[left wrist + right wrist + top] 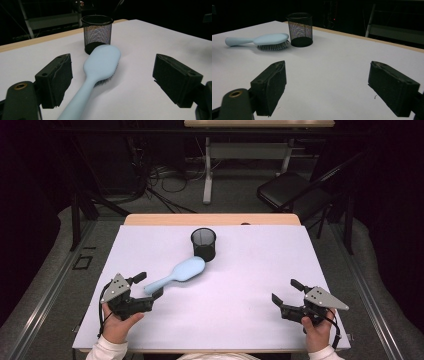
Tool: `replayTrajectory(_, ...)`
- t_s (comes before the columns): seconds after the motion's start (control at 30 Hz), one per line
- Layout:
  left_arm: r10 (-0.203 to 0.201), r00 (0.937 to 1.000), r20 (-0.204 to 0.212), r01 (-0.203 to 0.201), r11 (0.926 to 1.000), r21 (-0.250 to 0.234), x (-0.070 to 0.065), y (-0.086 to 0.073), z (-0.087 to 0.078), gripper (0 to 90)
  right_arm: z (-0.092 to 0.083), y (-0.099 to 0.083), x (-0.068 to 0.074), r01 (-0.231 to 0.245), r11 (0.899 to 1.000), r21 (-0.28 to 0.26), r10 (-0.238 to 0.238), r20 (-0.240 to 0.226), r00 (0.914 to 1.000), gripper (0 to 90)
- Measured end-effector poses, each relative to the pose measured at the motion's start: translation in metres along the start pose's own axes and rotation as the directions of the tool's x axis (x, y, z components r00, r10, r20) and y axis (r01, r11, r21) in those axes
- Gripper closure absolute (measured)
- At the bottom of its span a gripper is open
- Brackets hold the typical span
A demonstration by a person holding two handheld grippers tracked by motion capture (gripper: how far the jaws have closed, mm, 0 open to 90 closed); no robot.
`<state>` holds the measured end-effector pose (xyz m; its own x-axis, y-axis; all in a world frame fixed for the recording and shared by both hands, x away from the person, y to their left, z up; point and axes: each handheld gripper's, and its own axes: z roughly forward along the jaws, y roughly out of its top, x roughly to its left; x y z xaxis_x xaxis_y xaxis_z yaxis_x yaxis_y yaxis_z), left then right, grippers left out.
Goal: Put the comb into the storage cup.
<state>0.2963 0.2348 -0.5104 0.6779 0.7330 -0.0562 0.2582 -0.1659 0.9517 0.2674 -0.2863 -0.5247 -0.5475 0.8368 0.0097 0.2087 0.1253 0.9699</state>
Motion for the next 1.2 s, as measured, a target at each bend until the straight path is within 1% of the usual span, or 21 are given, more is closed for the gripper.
replayTrajectory(0.07,-0.007,0.9999,-0.008,0.007,0.9999,0.011,0.001,0.0,0.0,17.0,0.001,0.0,0.0,0.008,1.0,0.007,-0.008,-0.004,1.0,14.5)
replayTrajectory(0.17,-0.015,0.9999,-0.006,0.015,0.9999,0.004,0.001,0.001,-0.001,18.7,-0.002,0.0,0.002,0.014,1.0,0.006,-0.014,-0.004,0.9999,14.5)
replayTrajectory(0.3,0.025,0.9994,-0.023,-0.025,0.9997,-0.006,-0.003,0.004,-0.004,18.8,-0.005,0.001,0.004,0.025,1.0,-0.001,-0.025,0.0,0.9997,14.4)
replayTrajectory(0.43,0.026,0.9996,-0.006,-0.026,0.9996,0.012,-0.004,0.008,-0.005,19.2,-0.003,0.001,0.003,0.022,1.0,0.006,-0.022,0.0,0.9998,14.5)
replayTrajectory(0.5,0.037,0.999,-0.026,-0.037,0.9991,0.023,-0.008,0.011,-0.008,24.1,0.0,0.001,0.002,0.019,1.0,0.005,-0.019,-0.004,0.9998,14.5)
replayTrajectory(0.57,0.036,0.9989,-0.03,-0.035,0.9991,0.024,-0.009,0.013,-0.01,25.7,0.002,0.001,0.002,0.017,1.0,0.003,-0.017,-0.007,0.9998,14.5)
replayTrajectory(0.6,0.031,0.999,-0.034,-0.03,0.9992,0.026,-0.01,0.014,-0.011,25.7,0.002,0.001,0.002,0.017,1.0,0.003,-0.017,-0.007,0.9998,14.5)
replayTrajectory(0.63,0.024,0.9988,-0.042,-0.022,0.9993,0.03,-0.012,0.018,-0.013,29.4,0.002,0.001,0.003,0.017,1.0,0.009,-0.017,-0.014,0.9998,14.5)
replayTrajectory(0.73,0.02,0.9983,-0.054,-0.018,0.9993,0.031,-0.014,0.023,-0.015,34.6,0.002,0.001,0.004,0.011,1.0,0.011,-0.011,-0.017,0.9998,14.5)
replayTrajectory(0.77,0.005,0.9979,-0.065,-0.003,0.9994,0.036,-0.016,0.029,-0.016,34.8,0.001,0.0,0.003,0.012,1.0,0.009,-0.012,-0.014,0.9998,14.5)
replayTrajectory(0.8,0.005,0.9979,-0.065,-0.003,0.9994,0.036,-0.016,0.029,-0.016,34.8,0.001,0.0,0.003,0.014,1.0,0.006,-0.014,-0.012,0.9998,14.5)
replayTrajectory(0.83,-0.008,0.9969,-0.079,0.01,0.9996,0.026,-0.017,0.036,-0.017,34.9,0.0,0.0,0.002,0.012,1.0,0.006,-0.012,-0.01,0.9999,14.5)
replayTrajectory(0.87,-0.008,0.9969,-0.079,0.01,0.9996,0.026,-0.017,0.036,-0.017,36.4,0.0,0.0,0.002,0.012,1.0,0.006,-0.012,-0.01,0.9999,14.5)
replayTrajectory(0.9,-0.011,0.9962,-0.086,0.014,0.9995,0.027,-0.017,0.039,-0.018,36.4,0.0,0.0,0.002,0.004,1.0,0.001,-0.004,-0.005,1.0,14.5)
replayTrajectory(0.93,-0.02,0.9953,-0.095,0.023,0.9995,0.024,-0.017,0.042,-0.018,39.7,-0.001,-0.001,0.001,0.0,1.0,0.003,0.0,-0.001,1.0,14.5)
replayTrajectory(1.0,-0.033,0.9926,-0.117,0.036,0.999,0.026,-0.017,0.047,-0.018,40.1,-0.001,-0.001,0.0,-0.004,1.0,0.004,0.004,-0.001,1.0,14.5)
replayTrajectory(1.03,-0.036,0.9913,-0.126,0.04,0.9988,0.029,-0.016,0.049,-0.018,45.3,-0.002,-0.001,0.001,-0.005,1.0,0.008,0.005,0.001,1.0,14.5)
replayTrajectory(1.07,-0.04,0.9903,-0.133,0.046,0.9981,0.042,-0.015,0.051,-0.018,45.3,-0.002,-0.001,0.001,-0.005,1.0,0.008,0.005,0.001,1.0,14.5)
replayTrajectory(1.1,-0.053,0.9892,-0.137,0.061,0.9965,0.057,-0.012,0.055,-0.017,48.6,-0.002,-0.001,0.001,0.0,1.0,0.007,0.0,0.002,1.0,14.5)
replayTrajectory(1.13,-0.053,0.9892,-0.137,0.061,0.9965,0.057,-0.012,0.055,-0.017,49.4,-0.002,-0.001,0.001,0.0,1.0,0.007,0.0,0.002,1.0,14.5)
replayTrajectory(1.2,-0.071,0.9906,-0.117,0.079,0.9949,0.063,-0.009,0.059,-0.017,50.7,-0.002,-0.001,0.002,0.004,1.0,0.008,-0.004,0.002,1.0,14.5)
